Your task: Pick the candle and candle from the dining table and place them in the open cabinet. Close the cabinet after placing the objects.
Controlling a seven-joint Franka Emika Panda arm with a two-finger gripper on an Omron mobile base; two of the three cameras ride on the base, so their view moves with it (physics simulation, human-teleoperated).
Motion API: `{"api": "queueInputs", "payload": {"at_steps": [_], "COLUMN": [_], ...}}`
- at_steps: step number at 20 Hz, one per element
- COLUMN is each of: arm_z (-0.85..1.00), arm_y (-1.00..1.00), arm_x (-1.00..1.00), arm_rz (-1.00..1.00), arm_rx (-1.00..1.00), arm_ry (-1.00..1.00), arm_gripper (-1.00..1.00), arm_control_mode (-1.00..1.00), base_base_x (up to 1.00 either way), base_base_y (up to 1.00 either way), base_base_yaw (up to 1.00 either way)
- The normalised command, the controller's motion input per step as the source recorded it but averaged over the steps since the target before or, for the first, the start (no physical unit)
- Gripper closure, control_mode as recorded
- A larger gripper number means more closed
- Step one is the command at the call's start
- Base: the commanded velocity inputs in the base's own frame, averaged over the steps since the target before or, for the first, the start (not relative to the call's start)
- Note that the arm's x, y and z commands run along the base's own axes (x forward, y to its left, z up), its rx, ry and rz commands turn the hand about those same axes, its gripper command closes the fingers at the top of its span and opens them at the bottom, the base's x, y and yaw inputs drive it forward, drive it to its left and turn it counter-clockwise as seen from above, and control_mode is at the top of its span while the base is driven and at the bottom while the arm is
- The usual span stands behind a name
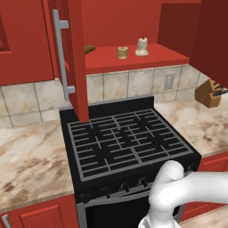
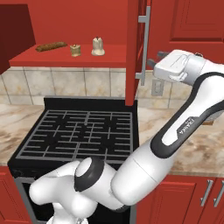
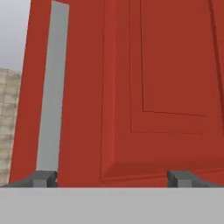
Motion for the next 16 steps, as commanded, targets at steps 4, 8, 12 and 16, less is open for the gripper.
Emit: {"api": "queueInputs", "payload": {"at_steps": [4, 8, 12, 16], "arm_z": [0.01, 0.00, 0.01, 0.01], "arm_y": [0.09, 0.13, 0.21, 0.38], "arm_x": [-0.11, -0.30, -0.56, -0.59], "arm_rz": [0.00, 0.00, 0.00, 0.00], "arm_rx": [-0.11, -0.11, -0.09, -0.09], "arm_ry": [-0.20, -0.19, -0.11, 0.02], "arm_gripper": [-1.00, -1.00, -1.00, -1.00], "arm_control_mode": [-1.00, -1.00, -1.00, -1.00], "base_base_x": [0.00, 0.00, 0.00, 0.00], "base_base_y": [0.00, 0.00, 0.00, 0.00], "base_base_yaw": [0.00, 0.00, 0.00, 0.00]}}
